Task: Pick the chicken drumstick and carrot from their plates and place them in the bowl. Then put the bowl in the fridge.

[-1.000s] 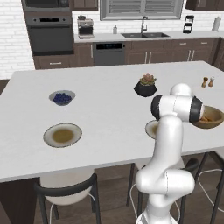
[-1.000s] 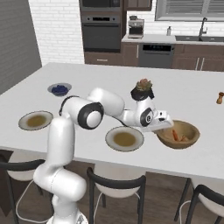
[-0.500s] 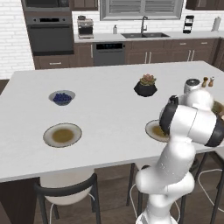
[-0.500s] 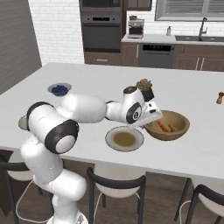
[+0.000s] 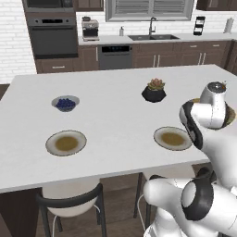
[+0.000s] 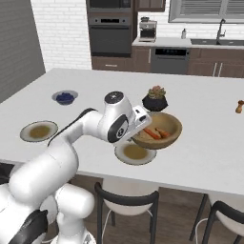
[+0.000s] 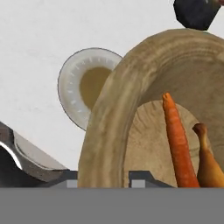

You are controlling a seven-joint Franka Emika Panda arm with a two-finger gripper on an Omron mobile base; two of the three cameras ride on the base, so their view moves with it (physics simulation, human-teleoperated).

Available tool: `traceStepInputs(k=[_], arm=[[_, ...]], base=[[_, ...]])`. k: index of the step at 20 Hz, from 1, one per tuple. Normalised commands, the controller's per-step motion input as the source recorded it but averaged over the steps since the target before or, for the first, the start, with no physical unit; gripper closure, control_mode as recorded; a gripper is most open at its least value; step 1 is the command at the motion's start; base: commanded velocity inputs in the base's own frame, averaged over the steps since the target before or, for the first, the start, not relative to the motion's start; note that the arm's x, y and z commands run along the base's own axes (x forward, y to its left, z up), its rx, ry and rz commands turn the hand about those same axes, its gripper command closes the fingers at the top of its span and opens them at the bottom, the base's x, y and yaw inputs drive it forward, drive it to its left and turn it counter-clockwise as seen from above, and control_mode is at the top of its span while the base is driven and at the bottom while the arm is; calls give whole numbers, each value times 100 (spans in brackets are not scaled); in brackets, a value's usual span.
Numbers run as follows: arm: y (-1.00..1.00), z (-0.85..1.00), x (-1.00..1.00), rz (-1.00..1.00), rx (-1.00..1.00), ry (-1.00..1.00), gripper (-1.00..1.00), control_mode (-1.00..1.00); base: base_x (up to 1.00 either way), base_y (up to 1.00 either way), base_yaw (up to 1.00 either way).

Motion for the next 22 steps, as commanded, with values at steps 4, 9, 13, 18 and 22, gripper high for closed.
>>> traceStepInputs(k=[4, 9, 13, 18, 22], arm=[[91, 77, -93, 26, 0, 0, 100, -100], [93, 33, -86, 16, 0, 0, 100, -100], [74, 37, -83, 11, 0, 1, 100, -100], [15, 15, -33, 2, 1, -1, 100, -100], [0, 0, 0, 0, 0, 0, 100, -100]], base=[[0, 0, 0], [0, 0, 0], [0, 0, 0], [0, 0, 0], [0, 0, 0]])
